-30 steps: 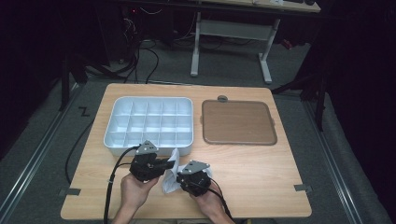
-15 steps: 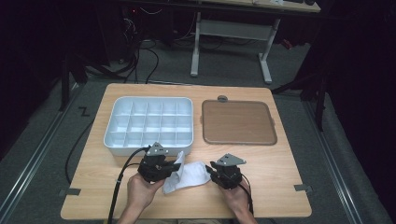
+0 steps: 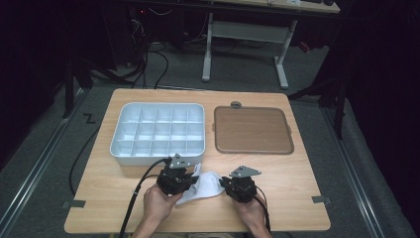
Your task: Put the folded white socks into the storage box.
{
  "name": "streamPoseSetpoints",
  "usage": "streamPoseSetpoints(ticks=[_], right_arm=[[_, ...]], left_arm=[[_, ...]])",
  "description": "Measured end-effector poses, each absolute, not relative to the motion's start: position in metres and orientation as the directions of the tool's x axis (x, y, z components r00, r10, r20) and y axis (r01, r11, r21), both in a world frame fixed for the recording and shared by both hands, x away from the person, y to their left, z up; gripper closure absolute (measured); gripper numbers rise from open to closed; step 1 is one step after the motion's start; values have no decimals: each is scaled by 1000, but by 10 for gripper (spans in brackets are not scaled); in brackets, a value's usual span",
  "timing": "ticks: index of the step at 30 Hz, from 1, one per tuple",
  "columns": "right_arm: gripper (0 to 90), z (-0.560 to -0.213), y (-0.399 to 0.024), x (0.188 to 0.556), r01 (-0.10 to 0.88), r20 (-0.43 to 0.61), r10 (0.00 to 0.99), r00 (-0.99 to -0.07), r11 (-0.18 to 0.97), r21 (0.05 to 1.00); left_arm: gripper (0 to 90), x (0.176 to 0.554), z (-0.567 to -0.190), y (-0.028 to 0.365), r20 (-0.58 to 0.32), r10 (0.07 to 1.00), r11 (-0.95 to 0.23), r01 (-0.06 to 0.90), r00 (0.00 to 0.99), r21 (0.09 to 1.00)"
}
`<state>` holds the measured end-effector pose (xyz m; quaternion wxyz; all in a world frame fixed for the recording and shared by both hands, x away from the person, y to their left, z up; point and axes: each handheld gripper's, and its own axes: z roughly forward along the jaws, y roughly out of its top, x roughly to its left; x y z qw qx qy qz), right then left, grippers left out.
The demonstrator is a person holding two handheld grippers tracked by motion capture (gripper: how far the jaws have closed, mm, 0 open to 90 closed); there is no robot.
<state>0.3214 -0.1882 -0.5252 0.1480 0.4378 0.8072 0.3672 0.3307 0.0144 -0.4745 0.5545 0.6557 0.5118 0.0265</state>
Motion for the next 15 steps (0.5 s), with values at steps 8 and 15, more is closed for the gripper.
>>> streamPoseSetpoints(ticks=[8,15], right_arm=[[848,-528,-186,312,600,103,820,-564,321,733],[848,-529,-181,307,593,101,817,-567,321,738]], left_arm=[[820,326,-483,2,-518,698,94,654,494,751],[819,322,-488,-6,-502,701,67,655,506,753]])
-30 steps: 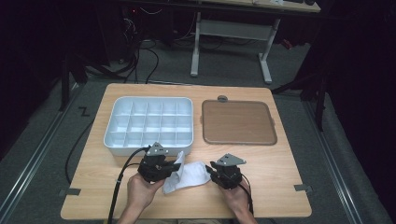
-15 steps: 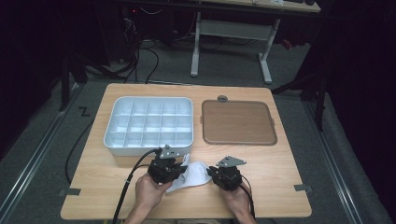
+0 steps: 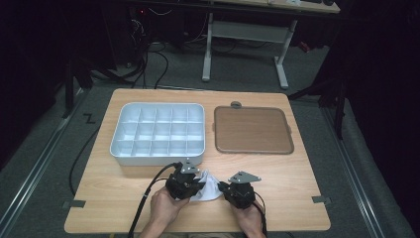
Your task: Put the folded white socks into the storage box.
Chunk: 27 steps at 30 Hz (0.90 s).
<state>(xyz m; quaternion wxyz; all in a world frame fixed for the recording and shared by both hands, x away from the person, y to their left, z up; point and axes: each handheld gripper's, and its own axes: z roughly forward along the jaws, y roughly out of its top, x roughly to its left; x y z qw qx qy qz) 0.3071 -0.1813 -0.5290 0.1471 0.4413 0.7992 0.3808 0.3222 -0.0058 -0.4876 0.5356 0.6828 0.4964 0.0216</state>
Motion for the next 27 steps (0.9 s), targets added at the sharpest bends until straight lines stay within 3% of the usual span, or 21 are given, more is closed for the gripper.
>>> streamPoseSetpoints(ticks=[27], right_arm=[[843,-530,-178,308,581,67,810,-583,358,731]], left_arm=[[809,323,-505,-30,-468,703,3,655,536,756]])
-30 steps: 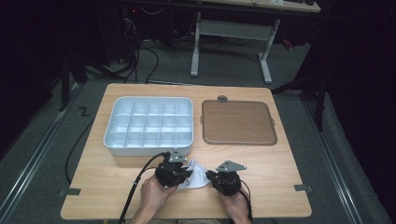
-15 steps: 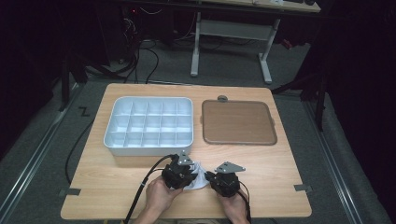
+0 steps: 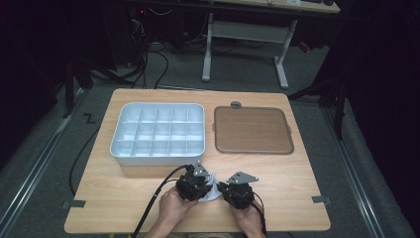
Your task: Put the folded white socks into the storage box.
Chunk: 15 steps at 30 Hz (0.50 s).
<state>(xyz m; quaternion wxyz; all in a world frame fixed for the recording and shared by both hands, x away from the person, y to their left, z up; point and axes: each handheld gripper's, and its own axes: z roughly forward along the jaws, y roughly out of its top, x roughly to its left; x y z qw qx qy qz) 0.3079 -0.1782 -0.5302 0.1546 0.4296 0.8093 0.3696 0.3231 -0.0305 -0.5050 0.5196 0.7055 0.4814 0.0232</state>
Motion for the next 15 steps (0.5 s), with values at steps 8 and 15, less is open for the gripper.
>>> streamPoseSetpoints(ticks=[8,15], right_arm=[[840,-529,-177,308,584,59,810,-583,368,723],[832,-529,-177,308,587,64,809,-584,366,722]], left_arm=[[790,326,-515,-32,-489,698,6,679,523,734],[679,326,-510,-27,-516,680,30,684,521,729]])
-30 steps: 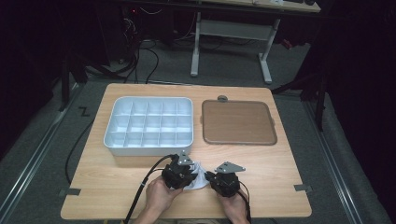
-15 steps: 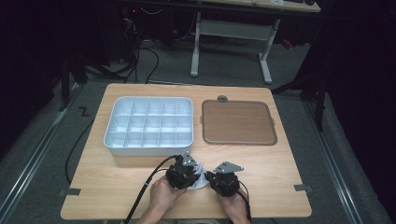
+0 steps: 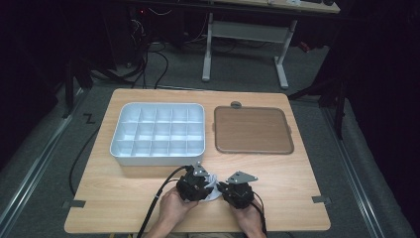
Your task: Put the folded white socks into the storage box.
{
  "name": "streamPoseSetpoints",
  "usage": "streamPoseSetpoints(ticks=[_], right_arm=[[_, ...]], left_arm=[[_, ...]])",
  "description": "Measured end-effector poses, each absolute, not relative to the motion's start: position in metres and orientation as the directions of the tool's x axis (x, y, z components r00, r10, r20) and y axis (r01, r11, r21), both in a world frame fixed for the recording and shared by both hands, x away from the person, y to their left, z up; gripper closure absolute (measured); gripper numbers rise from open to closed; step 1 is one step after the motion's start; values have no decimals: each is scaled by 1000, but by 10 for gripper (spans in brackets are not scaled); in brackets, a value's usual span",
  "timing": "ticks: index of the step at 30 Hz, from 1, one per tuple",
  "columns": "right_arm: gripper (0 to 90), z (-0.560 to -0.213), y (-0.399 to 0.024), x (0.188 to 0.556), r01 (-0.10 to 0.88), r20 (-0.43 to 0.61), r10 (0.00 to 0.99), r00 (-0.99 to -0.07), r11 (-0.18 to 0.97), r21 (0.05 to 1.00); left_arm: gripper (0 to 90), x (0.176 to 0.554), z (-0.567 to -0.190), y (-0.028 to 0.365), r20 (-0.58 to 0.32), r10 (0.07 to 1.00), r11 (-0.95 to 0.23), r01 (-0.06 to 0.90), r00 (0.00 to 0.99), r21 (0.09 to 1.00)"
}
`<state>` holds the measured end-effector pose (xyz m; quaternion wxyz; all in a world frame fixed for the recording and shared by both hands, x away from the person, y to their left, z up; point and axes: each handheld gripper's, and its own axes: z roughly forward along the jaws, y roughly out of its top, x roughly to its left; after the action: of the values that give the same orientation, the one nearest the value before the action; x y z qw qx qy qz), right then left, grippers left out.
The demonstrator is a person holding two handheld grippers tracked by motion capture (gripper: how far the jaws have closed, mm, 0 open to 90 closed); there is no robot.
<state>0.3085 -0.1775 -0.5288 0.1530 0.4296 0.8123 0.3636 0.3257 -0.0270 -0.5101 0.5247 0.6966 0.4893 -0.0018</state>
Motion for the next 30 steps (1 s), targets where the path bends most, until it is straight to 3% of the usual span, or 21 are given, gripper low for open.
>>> streamPoseSetpoints(ticks=[9,21,30], right_arm=[[739,-524,-183,308,591,98,809,-580,334,734],[742,-492,-183,303,527,56,789,-611,354,773],[718,-491,-158,302,511,43,749,-661,408,756]], left_arm=[[520,317,-489,3,-564,642,139,645,519,752],[494,319,-489,71,-594,686,283,597,420,750],[486,311,-516,78,-605,694,307,599,391,740]])
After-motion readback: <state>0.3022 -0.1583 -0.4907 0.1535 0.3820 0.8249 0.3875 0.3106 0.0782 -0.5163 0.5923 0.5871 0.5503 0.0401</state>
